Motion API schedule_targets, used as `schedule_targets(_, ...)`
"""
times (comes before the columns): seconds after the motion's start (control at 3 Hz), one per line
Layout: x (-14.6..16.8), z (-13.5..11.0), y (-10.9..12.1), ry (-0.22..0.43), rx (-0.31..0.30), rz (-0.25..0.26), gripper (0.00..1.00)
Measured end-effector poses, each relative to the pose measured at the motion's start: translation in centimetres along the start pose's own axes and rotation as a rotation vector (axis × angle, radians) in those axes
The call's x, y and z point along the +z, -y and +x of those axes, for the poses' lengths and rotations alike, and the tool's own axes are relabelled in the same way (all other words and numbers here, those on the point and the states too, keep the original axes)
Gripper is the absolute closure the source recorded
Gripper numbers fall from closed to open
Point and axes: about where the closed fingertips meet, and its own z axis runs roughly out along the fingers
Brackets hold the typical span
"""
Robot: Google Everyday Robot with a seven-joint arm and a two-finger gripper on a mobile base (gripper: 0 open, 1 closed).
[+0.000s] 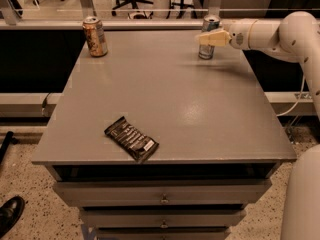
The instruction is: Move redbull can near rxbar chocolate
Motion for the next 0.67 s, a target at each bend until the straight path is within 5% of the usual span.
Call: schedule_targets(0.67,0.02,-0.05,-0.83,0.019,0.032,-0.022,0.71)
